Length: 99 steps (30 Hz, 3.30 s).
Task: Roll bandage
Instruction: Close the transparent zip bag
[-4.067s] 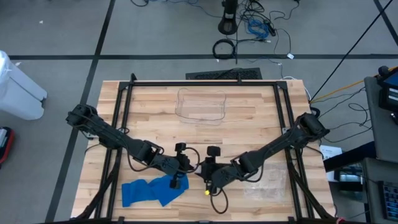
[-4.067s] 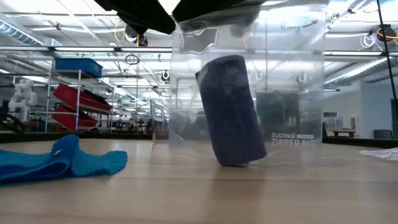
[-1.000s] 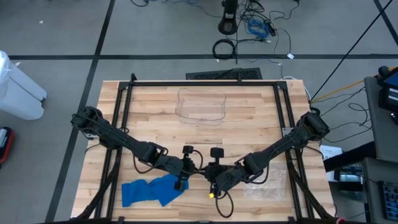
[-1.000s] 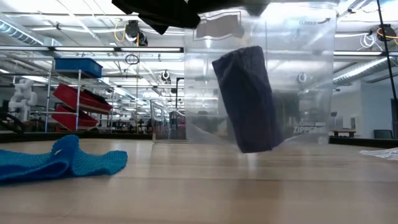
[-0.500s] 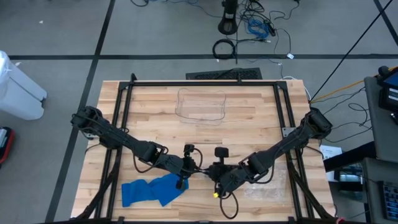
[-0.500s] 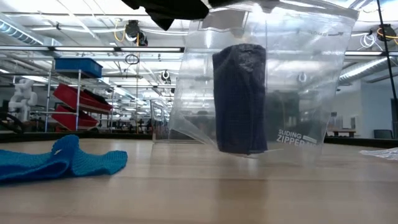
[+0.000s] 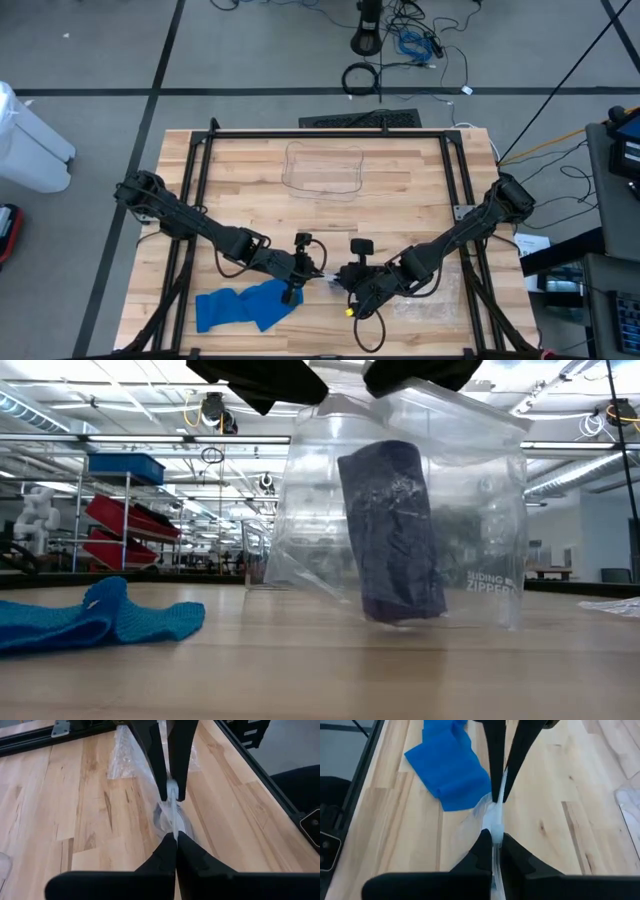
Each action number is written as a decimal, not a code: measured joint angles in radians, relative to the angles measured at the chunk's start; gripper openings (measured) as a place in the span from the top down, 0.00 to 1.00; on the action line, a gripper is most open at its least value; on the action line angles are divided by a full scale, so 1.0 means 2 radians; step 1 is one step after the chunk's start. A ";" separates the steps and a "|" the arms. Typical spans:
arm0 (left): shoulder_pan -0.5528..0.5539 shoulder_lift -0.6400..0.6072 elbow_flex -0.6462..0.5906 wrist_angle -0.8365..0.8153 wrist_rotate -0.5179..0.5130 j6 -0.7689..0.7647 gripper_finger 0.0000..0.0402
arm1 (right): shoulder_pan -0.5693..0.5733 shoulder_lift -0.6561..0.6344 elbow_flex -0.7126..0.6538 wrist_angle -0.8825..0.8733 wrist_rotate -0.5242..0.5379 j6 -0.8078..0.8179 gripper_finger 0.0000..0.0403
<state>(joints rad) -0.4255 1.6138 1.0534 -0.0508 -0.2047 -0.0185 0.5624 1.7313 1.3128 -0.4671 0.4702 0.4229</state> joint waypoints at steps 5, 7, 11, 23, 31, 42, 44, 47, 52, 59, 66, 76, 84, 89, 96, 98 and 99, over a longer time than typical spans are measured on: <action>0.000 0.000 0.000 0.001 0.000 0.000 1.00 | 0.003 -0.005 0.000 -0.016 0.001 0.010 0.99; 0.000 0.000 0.000 0.002 0.000 0.000 1.00 | 0.005 -0.009 0.000 -0.024 0.003 0.017 0.99; 0.000 0.000 0.000 0.001 -0.003 0.000 1.00 | 0.012 -0.016 0.000 -0.030 0.012 0.019 0.99; -0.014 -0.035 -0.001 -0.021 -0.029 -0.012 1.00 | 0.018 -0.021 0.000 -0.051 0.019 0.037 0.99; -0.024 -0.048 0.000 -0.041 -0.061 -0.014 1.00 | 0.020 -0.023 0.000 -0.061 0.021 0.046 0.99; -0.031 -0.053 0.000 -0.047 -0.074 -0.014 1.00 | 0.024 -0.026 -0.001 -0.055 0.037 0.033 1.00; -0.031 -0.053 0.000 -0.047 -0.074 -0.014 1.00 | 0.028 -0.025 -0.002 -0.041 0.036 0.024 0.98; -0.031 -0.053 -0.001 -0.053 -0.073 -0.014 1.00 | 0.037 -0.025 -0.002 -0.033 0.030 0.011 0.92; -0.031 -0.053 -0.001 -0.049 -0.073 -0.015 1.00 | 0.041 -0.025 -0.002 -0.023 0.049 0.009 0.76; -0.031 -0.053 -0.001 -0.044 -0.073 -0.016 1.00 | 0.025 -0.025 -0.002 0.025 0.066 -0.004 0.57; -0.031 -0.053 -0.001 -0.043 -0.073 -0.016 1.00 | 0.000 -0.013 -0.002 0.028 0.065 -0.004 0.55; -0.031 -0.052 -0.001 -0.045 -0.073 -0.015 1.00 | -0.006 -0.010 -0.001 0.039 0.067 -0.005 0.82; -0.031 -0.052 0.000 -0.046 -0.072 -0.015 1.00 | -0.002 -0.010 -0.001 0.035 0.067 -0.009 0.96; -0.034 -0.053 0.000 -0.045 -0.073 -0.015 1.00 | -0.002 -0.010 0.000 0.023 0.067 -0.005 0.98; -0.036 -0.054 0.000 -0.049 -0.083 -0.015 1.00 | 0.007 -0.011 0.000 -0.004 0.065 0.009 0.97; -0.037 -0.055 0.000 -0.049 -0.084 -0.015 1.00 | 0.011 -0.011 0.000 -0.006 0.065 0.013 0.98; -0.037 -0.055 0.000 -0.049 -0.084 -0.015 1.00 | 0.012 -0.011 0.000 -0.009 0.065 0.016 0.98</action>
<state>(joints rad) -0.4998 1.5040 1.0531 -0.1484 -0.3721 -0.0483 0.5866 1.7097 1.3125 -0.4848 0.6000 0.4544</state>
